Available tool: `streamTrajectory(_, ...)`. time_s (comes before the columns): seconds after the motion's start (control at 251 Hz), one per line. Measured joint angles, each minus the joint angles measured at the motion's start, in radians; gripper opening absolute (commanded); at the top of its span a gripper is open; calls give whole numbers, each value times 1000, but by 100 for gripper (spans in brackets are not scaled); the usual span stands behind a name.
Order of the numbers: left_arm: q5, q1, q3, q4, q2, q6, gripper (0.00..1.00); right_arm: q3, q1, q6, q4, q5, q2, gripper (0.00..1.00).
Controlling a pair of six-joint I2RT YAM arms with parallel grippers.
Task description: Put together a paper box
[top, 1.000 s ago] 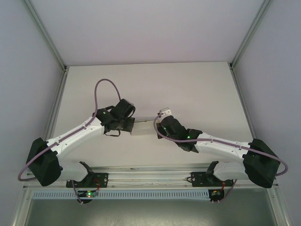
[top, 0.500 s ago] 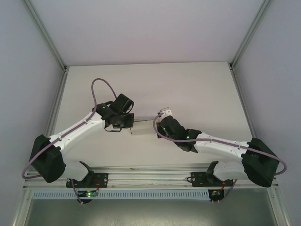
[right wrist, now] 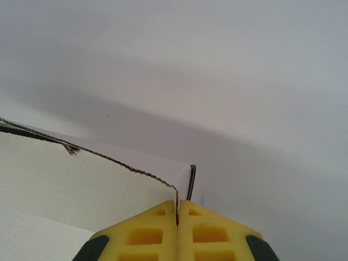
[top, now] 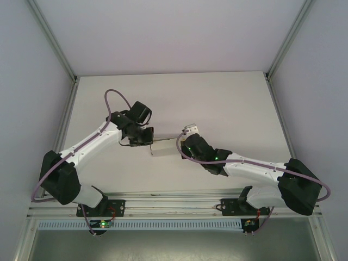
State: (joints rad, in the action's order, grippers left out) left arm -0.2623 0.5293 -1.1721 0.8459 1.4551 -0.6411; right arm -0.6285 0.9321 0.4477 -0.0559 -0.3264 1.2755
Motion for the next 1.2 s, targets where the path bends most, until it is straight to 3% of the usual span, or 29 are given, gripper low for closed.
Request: streamTrajectory(1.201, -126, -74, 14, -3, -2, 3, 0, -10, 0, 3, -18, 0, 25, 0)
